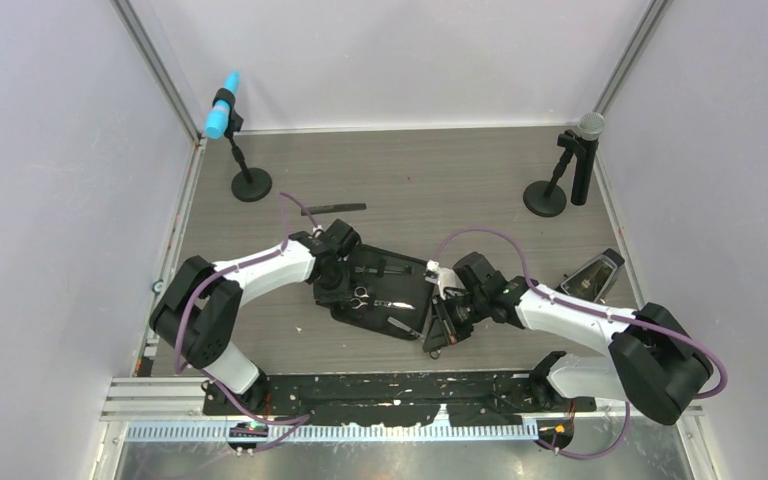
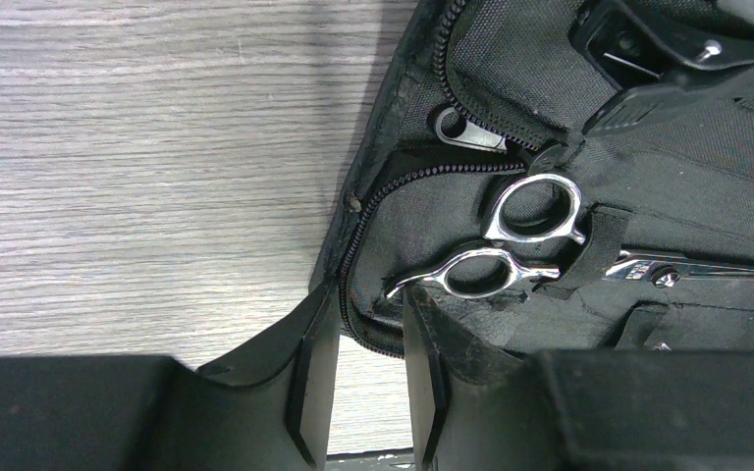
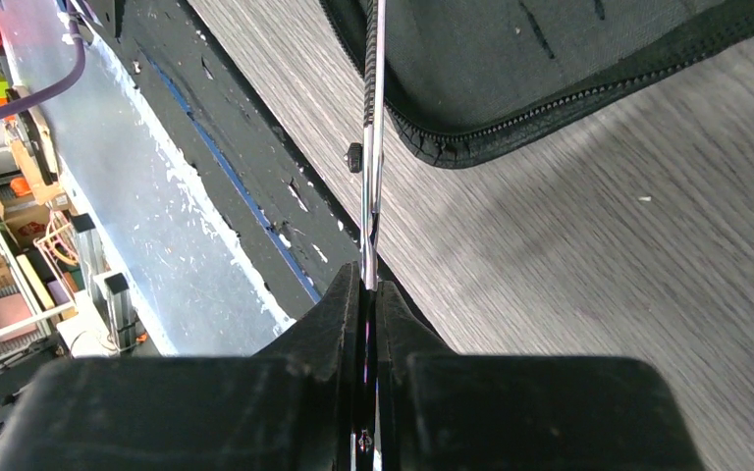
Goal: Sort the hair-cutting tools
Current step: Place the scissors in the hairdressing tool bag.
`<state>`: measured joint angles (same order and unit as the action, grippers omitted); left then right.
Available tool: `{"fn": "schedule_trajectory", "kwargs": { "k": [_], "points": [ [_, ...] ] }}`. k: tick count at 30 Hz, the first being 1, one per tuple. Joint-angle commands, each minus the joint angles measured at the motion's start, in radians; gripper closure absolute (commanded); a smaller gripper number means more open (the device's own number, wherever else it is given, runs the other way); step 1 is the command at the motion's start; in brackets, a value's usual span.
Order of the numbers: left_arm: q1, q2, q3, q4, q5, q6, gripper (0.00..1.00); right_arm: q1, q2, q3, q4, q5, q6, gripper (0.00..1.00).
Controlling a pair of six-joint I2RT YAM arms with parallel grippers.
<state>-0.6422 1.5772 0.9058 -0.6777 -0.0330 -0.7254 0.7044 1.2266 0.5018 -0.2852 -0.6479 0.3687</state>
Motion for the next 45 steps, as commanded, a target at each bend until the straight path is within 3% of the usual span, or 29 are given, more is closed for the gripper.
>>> {"fn": "schedule_trajectory", "kwargs": {
  "k": [1, 11, 22, 35, 45],
  "points": [
    [-0.004, -0.017, -0.019, 0.007, 0.009, -0.003, 0.69, -0.002, -0.011, -0.013, -0.007, -0.029, -0.029, 0.94],
    [-0.005, -0.018, -0.021, 0.008, 0.004, 0.004, 0.69, -0.002, -0.010, -0.024, -0.025, -0.029, -0.017, 0.93],
    [-0.005, -0.020, -0.025, 0.014, 0.000, 0.007, 0.70, -0.002, 0.122, 0.019, 0.053, -0.117, -0.024, 0.92],
    [-0.004, -0.033, -0.028, 0.003, -0.015, 0.020, 0.72, -0.002, 0.245, 0.137, -0.004, -0.218, -0.148, 0.92],
    [-0.005, -0.033, -0.030, 0.004, -0.015, 0.022, 0.73, -0.003, 0.234, 0.247, -0.165, 0.054, -0.182, 0.68]
  ]
}}
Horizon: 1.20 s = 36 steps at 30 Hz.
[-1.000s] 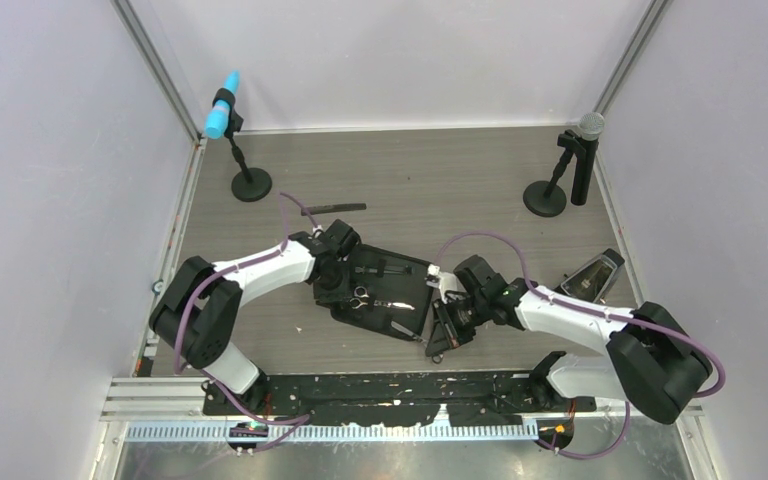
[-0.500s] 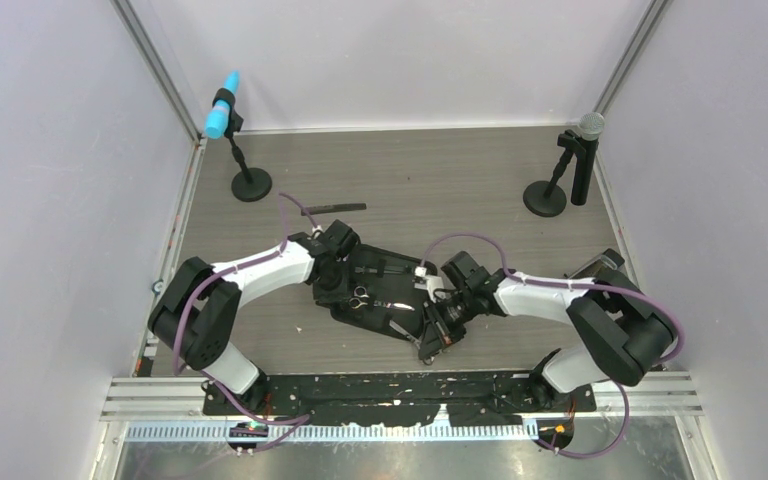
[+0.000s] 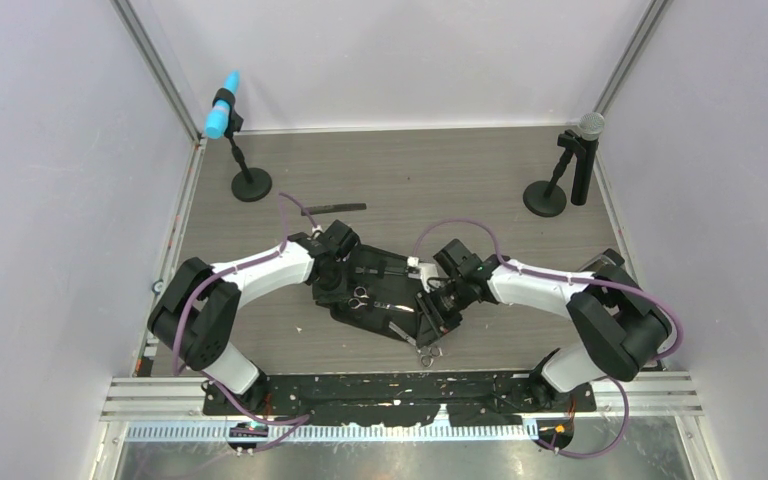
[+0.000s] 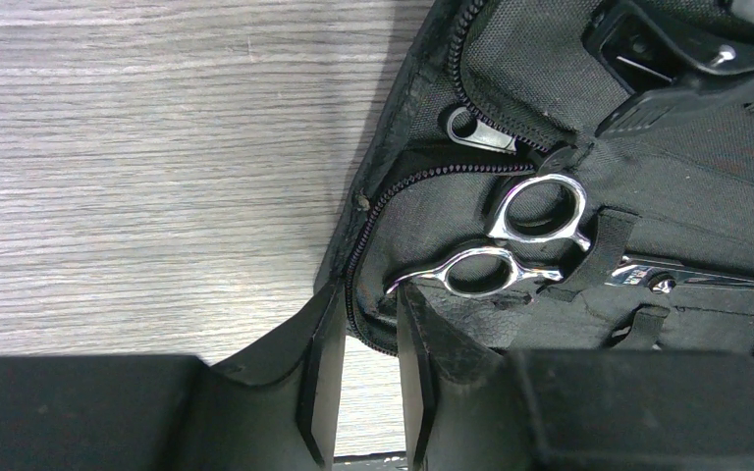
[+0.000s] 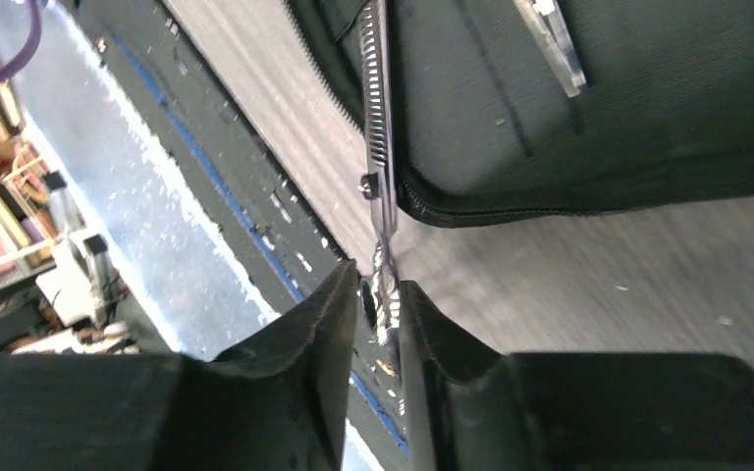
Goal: Sort the hair-cutting tools
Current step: Place the scissors in the hairdressing tool bag.
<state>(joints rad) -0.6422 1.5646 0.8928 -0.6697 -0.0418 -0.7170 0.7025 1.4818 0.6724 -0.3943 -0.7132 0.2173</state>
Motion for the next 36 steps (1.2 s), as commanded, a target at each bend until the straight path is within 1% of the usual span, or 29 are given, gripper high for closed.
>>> {"fn": "schedule_trajectory", "kwargs": {
  "k": [1, 2, 3, 4, 7, 11, 13, 15, 18, 19, 20, 22, 27, 30, 36],
  "points": [
    [-0.004, -0.020, -0.017, -0.004, -0.006, 0.014, 0.73, -0.001, -0.027, 0.084, -0.074, 0.159, -0.028, 0.64],
    [-0.004, -0.021, -0.017, -0.003, -0.006, 0.014, 0.73, -0.001, -0.041, 0.098, -0.082, 0.179, -0.025, 0.62],
    [-0.004, -0.021, -0.017, -0.004, -0.006, 0.014, 0.73, -0.001, -0.057, 0.112, -0.098, 0.225, -0.022, 0.56],
    [-0.004, -0.021, -0.017, -0.002, -0.006, 0.013, 0.73, -0.001, -0.067, 0.119, -0.107, 0.249, -0.013, 0.53],
    [-0.005, -0.021, -0.018, -0.003, -0.006, 0.013, 0.73, 0.001, -0.142, 0.136, -0.152, 0.394, 0.024, 0.50],
    [-0.005, -0.022, -0.017, -0.002, -0.006, 0.013, 0.73, 0.022, -0.276, 0.110, -0.186, 0.526, 0.138, 0.48],
    [-0.004, -0.020, -0.017, -0.001, -0.002, 0.013, 0.73, 0.068, -0.336, 0.081, -0.196, 0.580, 0.209, 0.48],
    [-0.005, -0.017, -0.016, 0.002, 0.001, 0.013, 0.73, 0.142, -0.383, 0.049, -0.207, 0.653, 0.315, 0.48],
    [-0.005, -0.015, -0.015, 0.001, 0.004, 0.013, 0.73, 0.290, -0.421, 0.013, -0.221, 0.790, 0.422, 0.48],
    [-0.004, -0.015, -0.015, 0.001, 0.005, 0.013, 0.73, 0.316, -0.428, -0.008, -0.221, 0.808, 0.471, 0.48],
    [-0.005, -0.017, -0.015, 0.001, 0.004, 0.013, 0.73, 0.365, -0.430, -0.014, -0.226, 0.841, 0.492, 0.48],
    [-0.005, -0.018, -0.015, 0.001, 0.004, 0.013, 0.73, 0.424, -0.425, -0.027, -0.240, 0.880, 0.545, 0.48],
    [-0.004, -0.020, -0.017, 0.003, 0.005, 0.011, 0.73, 0.505, -0.367, 0.001, -0.290, 0.906, 0.569, 0.47],
    [-0.005, -0.023, -0.019, 0.002, 0.005, 0.011, 0.73, 0.519, -0.309, 0.028, -0.303, 0.919, 0.553, 0.46],
    [-0.004, -0.032, -0.028, 0.006, 0.003, 0.008, 0.73, 0.521, -0.215, 0.052, -0.273, 0.886, 0.487, 0.43]
  ]
}}
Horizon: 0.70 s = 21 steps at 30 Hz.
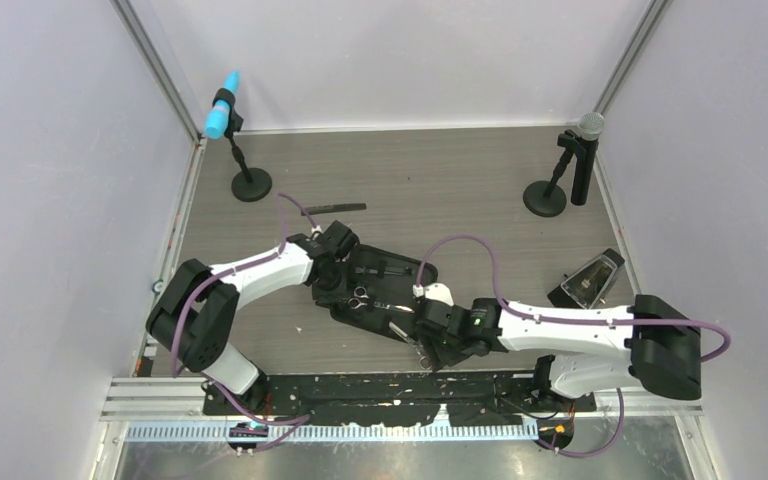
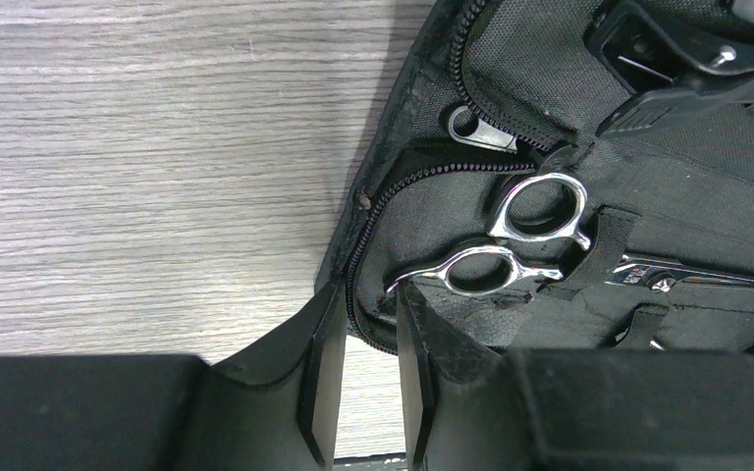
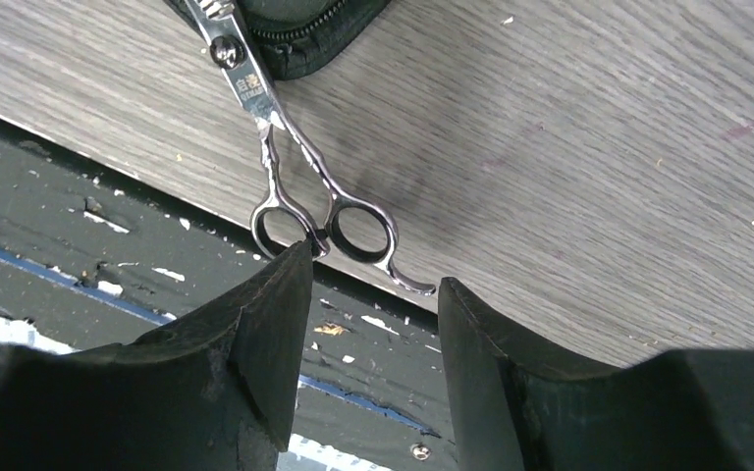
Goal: Sort the hair-cutting tools
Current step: Place the scissors in the hairdressing tool bag.
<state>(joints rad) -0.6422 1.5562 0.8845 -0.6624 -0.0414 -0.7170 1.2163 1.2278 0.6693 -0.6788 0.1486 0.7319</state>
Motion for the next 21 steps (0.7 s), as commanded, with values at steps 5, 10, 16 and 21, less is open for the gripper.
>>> {"fn": "schedule_trajectory", "kwargs": {
  "k": [5, 10, 16, 21],
  "points": [
    [-0.004, -0.026, -0.021, 0.001, 0.004, 0.008, 0.73, 0.006, 0.088, 0.079, -0.032, 0.097, -0.067, 0.38],
    [-0.004, -0.031, -0.027, 0.003, 0.003, 0.006, 0.73, -0.002, 0.133, 0.125, -0.073, 0.185, -0.129, 0.29],
    [-0.005, -0.040, -0.033, 0.003, 0.003, 0.004, 0.73, -0.089, 0.153, 0.151, -0.062, 0.230, -0.212, 0.28],
    [-0.004, -0.049, -0.035, 0.002, 0.003, 0.004, 0.73, -0.103, 0.142, 0.220, -0.059, 0.203, -0.259, 0.28]
  ]
}}
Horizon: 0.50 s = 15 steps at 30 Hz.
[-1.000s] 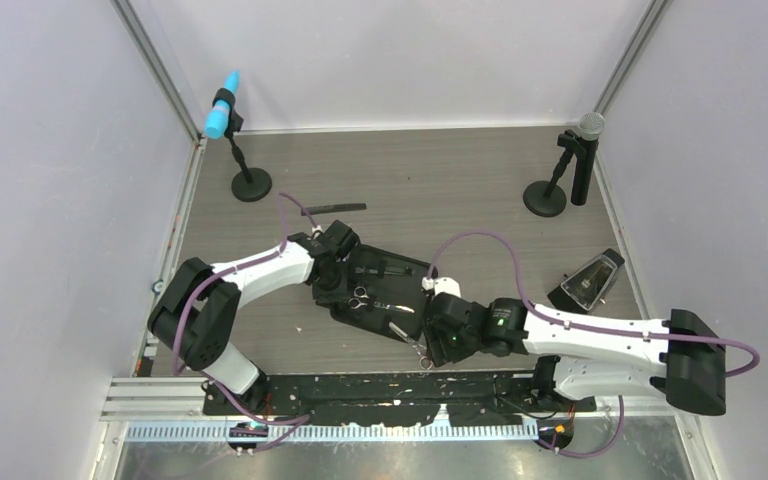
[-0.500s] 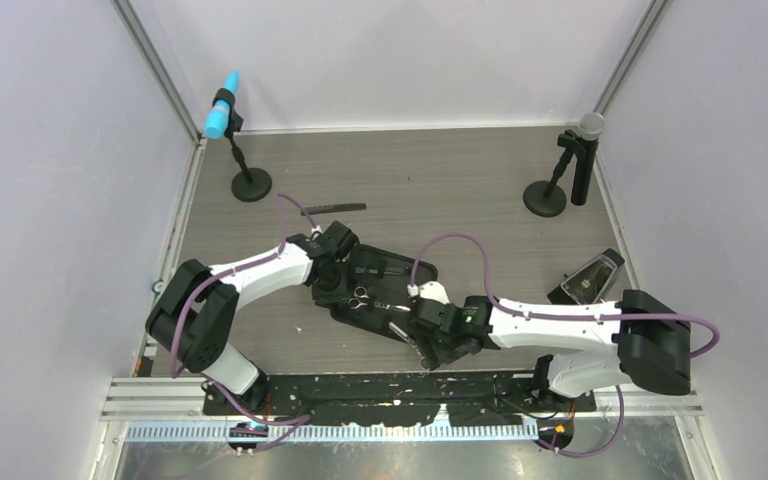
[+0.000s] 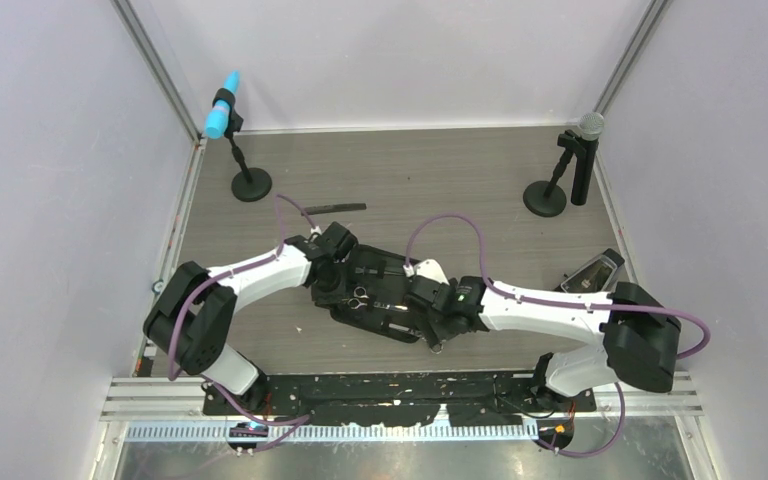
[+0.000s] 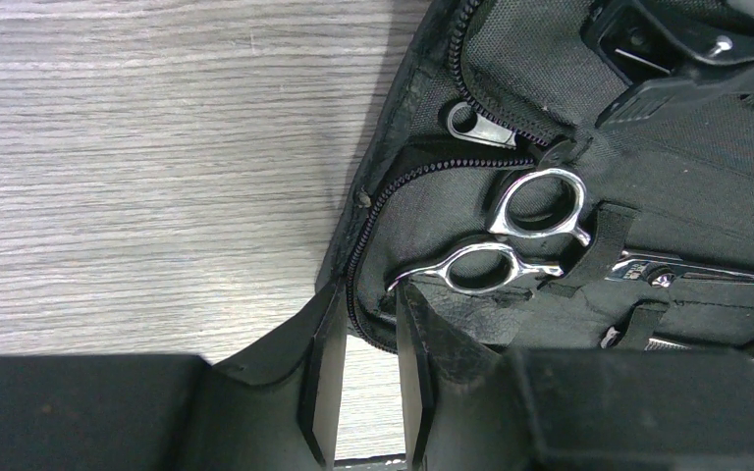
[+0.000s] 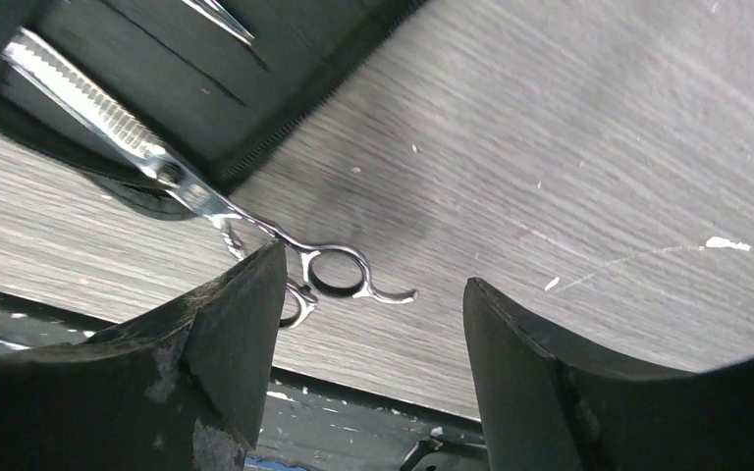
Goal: Sort the hair-cutting tools
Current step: Place the scissors in the hairdressing tool bag.
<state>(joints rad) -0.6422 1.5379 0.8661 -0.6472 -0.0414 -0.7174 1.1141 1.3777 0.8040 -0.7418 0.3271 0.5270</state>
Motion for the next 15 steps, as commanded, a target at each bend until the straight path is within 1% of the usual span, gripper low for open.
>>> {"fn": "schedule_trajectory", "kwargs": {
  "k": [1, 5, 9, 11, 14, 15],
  "points": [
    [-0.004, -0.036, -0.017, -0.014, 0.003, 0.002, 0.73, 0.000, -0.014, 0.090, 0.000, 0.015, -0.047, 0.28],
    [-0.003, -0.059, -0.025, -0.001, 0.013, -0.012, 0.73, 0.000, -0.116, 0.055, -0.002, 0.000, 0.037, 0.28],
    [0.000, -0.082, -0.021, 0.001, 0.027, -0.027, 0.73, -0.002, -0.239, -0.044, 0.038, -0.035, 0.177, 0.30],
    [0.010, -0.116, -0.024, 0.010, 0.028, -0.036, 0.71, -0.002, -0.298, -0.108, 0.094, -0.072, 0.243, 0.33],
    [0.039, -0.169, -0.017, 0.010, 0.031, -0.038, 0.70, -0.002, -0.357, -0.217, 0.182, -0.120, 0.339, 0.44],
    [0.050, -0.182, -0.013, 0.010, 0.033, -0.036, 0.70, -0.002, -0.373, -0.235, 0.218, -0.127, 0.354, 0.45]
  ]
}}
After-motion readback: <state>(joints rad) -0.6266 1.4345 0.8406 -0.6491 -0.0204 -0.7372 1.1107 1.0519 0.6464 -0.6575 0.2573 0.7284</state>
